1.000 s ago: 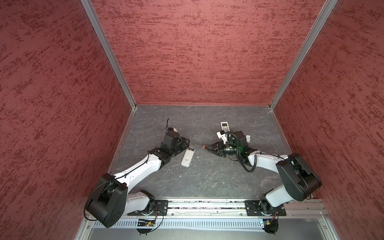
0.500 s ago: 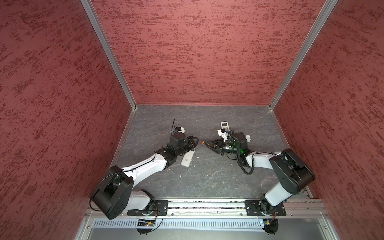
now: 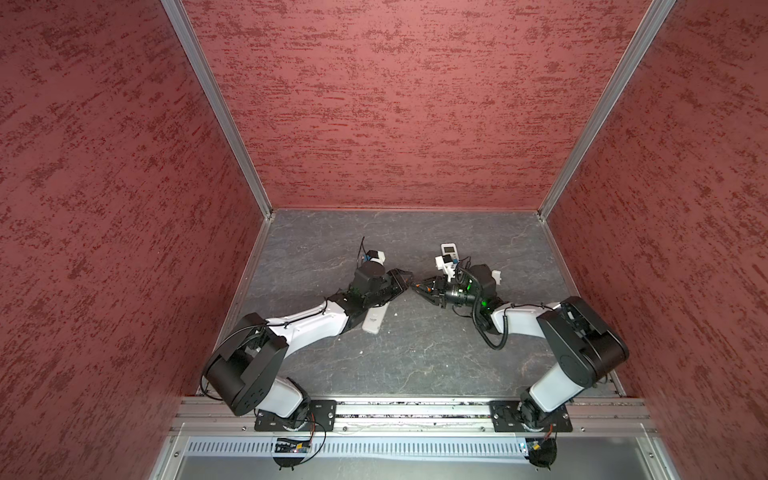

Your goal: Unload the batteries from the remote control

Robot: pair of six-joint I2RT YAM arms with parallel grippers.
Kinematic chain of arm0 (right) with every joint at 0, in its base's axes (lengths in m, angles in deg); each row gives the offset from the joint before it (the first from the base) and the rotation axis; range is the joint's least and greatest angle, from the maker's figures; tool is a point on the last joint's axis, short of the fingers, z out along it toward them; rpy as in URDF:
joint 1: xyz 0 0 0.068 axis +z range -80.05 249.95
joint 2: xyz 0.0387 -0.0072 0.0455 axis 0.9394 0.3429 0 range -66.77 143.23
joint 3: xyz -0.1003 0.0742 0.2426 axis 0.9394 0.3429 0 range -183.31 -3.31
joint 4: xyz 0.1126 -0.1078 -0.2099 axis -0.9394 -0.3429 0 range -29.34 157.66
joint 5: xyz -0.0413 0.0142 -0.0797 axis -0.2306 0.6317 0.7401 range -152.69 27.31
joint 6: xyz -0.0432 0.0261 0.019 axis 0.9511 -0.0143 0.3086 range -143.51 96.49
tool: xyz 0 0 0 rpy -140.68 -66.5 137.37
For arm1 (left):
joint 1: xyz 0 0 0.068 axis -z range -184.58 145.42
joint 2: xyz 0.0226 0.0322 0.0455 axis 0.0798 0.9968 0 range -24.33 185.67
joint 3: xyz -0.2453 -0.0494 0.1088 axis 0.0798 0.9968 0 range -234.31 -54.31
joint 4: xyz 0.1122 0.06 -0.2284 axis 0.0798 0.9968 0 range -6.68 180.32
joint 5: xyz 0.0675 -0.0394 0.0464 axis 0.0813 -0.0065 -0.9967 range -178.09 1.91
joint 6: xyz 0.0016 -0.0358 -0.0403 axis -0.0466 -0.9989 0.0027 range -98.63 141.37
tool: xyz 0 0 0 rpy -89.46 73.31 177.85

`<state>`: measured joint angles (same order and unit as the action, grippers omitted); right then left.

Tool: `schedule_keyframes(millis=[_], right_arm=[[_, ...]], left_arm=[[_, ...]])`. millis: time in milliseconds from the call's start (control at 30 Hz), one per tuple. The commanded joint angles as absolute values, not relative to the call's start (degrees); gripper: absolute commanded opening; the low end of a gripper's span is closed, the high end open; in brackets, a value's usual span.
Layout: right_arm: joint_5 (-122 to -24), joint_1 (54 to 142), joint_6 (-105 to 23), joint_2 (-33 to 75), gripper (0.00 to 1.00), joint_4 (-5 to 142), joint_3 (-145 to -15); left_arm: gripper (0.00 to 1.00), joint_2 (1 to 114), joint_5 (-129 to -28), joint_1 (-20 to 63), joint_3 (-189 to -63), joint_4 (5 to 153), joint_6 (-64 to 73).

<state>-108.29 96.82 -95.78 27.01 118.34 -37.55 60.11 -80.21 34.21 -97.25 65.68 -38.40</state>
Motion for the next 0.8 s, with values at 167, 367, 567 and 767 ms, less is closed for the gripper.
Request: schedule_keyframes(millis=[167, 367, 567, 767], right_arm=[[-106.1, 96.5, -97.8, 28.9, 0.0, 122.9, -40.4], [-105.9, 96.5, -97.8, 29.5, 0.0, 122.8, -40.9], [-105.2, 96.5, -97.4, 29.2, 0.0, 122.6, -40.9], [-100.9, 96.6, -92.6, 27.0, 0.3, 117.3, -41.4]], left_arm=[[0.32, 60.7, -80.1, 34.9, -98.3, 63.6, -39.1], [0.06, 62.3, -79.6, 34.6, -98.5, 62.6, -40.3], [0.0, 63.5, -78.9, 34.1, -98.8, 61.6, -41.4], [0.0, 63.1, -79.2, 33.0, -98.9, 61.9, -43.5]])
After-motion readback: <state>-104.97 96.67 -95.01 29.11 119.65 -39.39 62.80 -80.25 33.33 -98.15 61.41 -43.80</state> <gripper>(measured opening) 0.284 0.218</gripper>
